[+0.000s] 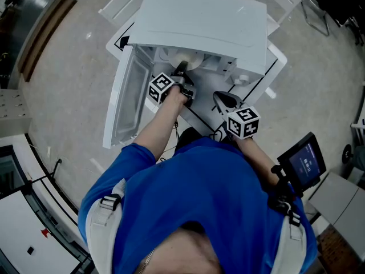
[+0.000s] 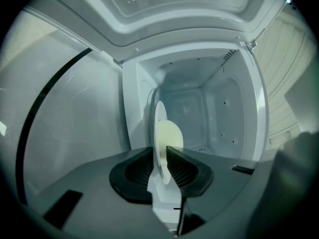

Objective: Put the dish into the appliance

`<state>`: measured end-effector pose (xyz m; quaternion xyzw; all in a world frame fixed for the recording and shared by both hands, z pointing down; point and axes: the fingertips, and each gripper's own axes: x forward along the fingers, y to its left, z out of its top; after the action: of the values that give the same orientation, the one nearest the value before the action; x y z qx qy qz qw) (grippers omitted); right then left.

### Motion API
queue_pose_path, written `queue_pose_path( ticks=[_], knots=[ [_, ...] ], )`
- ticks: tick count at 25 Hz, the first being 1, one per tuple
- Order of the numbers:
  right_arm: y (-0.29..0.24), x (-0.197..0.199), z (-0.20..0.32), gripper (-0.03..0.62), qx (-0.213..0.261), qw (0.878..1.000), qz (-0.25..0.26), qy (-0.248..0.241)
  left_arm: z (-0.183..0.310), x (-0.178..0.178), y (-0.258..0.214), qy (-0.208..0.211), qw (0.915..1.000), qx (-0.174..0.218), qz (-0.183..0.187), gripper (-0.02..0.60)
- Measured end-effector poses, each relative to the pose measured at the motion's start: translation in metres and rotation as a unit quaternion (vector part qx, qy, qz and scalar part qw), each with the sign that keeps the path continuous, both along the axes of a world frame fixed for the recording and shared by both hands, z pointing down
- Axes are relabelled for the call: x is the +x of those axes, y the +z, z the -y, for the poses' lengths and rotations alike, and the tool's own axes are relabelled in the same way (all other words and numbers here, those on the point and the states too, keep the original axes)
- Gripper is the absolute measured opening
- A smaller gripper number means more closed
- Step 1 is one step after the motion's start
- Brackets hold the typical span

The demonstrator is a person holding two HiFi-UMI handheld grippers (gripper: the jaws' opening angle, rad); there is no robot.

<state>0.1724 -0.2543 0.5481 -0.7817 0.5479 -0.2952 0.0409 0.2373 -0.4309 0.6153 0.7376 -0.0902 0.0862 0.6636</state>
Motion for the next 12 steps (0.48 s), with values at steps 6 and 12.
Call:
queue_pose_path(
  ticks=[6, 12],
  knots=[
    [0.003, 0.008, -0.002, 0.002, -0.001, 1.0, 0.001, 0.0, -0.008, 0.007, 0.0, 0.029, 0.999, 0.03, -0.014, 0.131],
    [0.002, 0.0, -0.002, 0.002, 0.0, 1.0, -0.001, -0.002, -0.013, 0.001, -0.005, 0.051, 0.9964, 0.061, -0.027, 0.169]
  ],
)
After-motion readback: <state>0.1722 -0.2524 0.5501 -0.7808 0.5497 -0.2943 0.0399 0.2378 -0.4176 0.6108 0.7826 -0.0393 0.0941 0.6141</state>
